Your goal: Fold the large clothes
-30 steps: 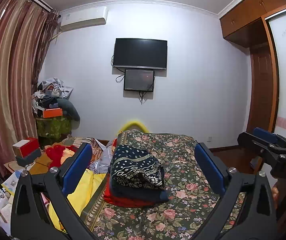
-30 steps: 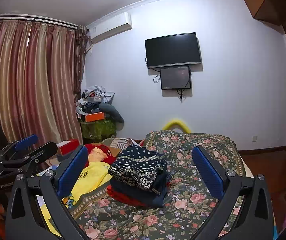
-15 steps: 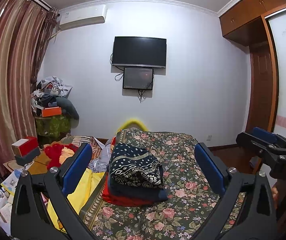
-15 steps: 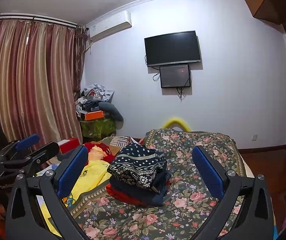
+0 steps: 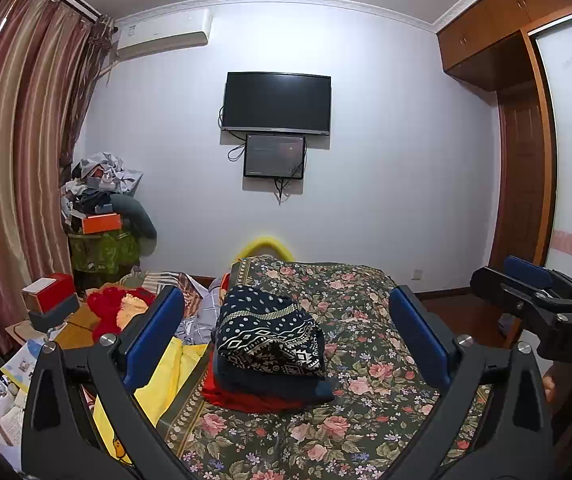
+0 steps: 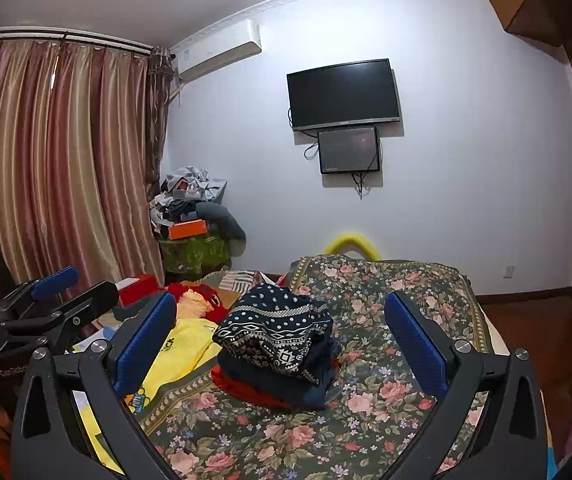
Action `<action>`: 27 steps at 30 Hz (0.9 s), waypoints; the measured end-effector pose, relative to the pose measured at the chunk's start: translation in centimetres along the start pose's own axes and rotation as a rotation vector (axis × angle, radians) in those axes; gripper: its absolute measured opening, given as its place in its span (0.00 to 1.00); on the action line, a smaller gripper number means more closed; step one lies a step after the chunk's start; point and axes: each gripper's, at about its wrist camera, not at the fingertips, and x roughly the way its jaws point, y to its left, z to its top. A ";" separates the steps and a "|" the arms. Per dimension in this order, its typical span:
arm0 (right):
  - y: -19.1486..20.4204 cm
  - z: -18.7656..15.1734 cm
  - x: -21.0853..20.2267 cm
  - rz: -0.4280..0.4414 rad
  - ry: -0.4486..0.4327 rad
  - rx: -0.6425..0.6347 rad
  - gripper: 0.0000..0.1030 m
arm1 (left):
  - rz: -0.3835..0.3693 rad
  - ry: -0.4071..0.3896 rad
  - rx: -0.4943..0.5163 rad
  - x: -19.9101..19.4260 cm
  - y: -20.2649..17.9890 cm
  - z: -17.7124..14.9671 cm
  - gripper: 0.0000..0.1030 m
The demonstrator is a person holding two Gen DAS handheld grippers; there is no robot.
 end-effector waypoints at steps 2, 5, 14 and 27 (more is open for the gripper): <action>0.0 0.0 0.0 -0.001 0.003 -0.002 1.00 | -0.001 0.001 -0.001 0.0 0.0 0.0 1.00; 0.0 0.1 0.0 -0.002 0.006 -0.003 1.00 | -0.003 0.002 -0.001 0.0 0.0 -0.1 1.00; -0.2 0.1 0.1 0.000 0.005 -0.002 1.00 | -0.028 0.008 -0.002 0.1 0.0 -0.1 1.00; -0.4 0.1 0.1 -0.006 0.010 0.008 1.00 | -0.039 0.013 0.006 0.1 0.0 0.0 1.00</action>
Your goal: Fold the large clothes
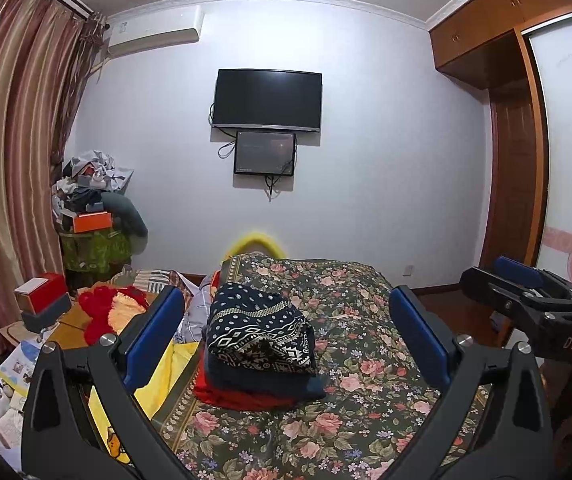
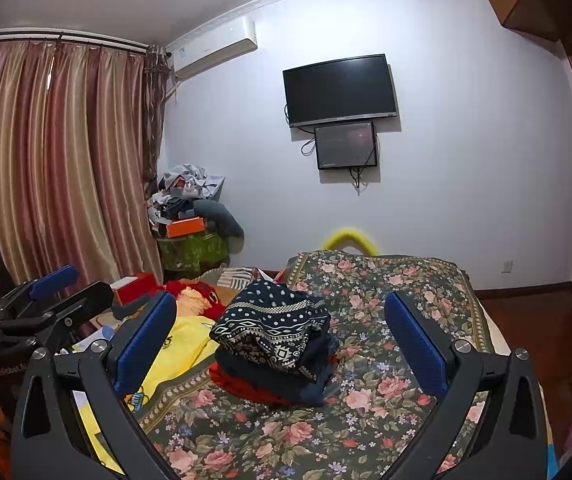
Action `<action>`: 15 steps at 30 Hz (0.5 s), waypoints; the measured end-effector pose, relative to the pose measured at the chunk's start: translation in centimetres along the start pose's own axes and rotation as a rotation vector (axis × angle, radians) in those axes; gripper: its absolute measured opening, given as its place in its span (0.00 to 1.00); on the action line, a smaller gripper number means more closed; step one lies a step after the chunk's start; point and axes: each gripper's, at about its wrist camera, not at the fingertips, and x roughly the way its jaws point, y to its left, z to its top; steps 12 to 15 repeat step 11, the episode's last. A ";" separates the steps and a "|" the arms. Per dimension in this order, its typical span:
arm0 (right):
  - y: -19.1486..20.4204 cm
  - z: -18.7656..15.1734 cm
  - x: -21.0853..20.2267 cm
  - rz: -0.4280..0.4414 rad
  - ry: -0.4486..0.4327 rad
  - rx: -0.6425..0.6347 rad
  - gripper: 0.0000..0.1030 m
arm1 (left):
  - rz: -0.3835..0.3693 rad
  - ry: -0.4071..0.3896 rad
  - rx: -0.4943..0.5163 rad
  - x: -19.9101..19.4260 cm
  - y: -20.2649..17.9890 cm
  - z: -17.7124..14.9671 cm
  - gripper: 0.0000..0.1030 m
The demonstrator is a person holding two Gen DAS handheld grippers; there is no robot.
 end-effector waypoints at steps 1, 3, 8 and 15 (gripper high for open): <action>0.0 -0.1 0.0 -0.001 0.001 -0.001 1.00 | -0.003 0.000 0.001 0.0 0.0 0.0 1.00; 0.0 -0.2 0.1 0.000 0.004 0.000 1.00 | -0.006 0.000 0.003 0.0 -0.1 0.0 1.00; 0.1 -0.2 0.2 -0.001 0.010 0.000 1.00 | -0.016 -0.001 0.002 -0.1 -0.1 0.0 1.00; 0.1 -0.2 0.2 -0.001 0.010 0.001 1.00 | -0.007 0.000 0.002 0.0 0.0 0.0 1.00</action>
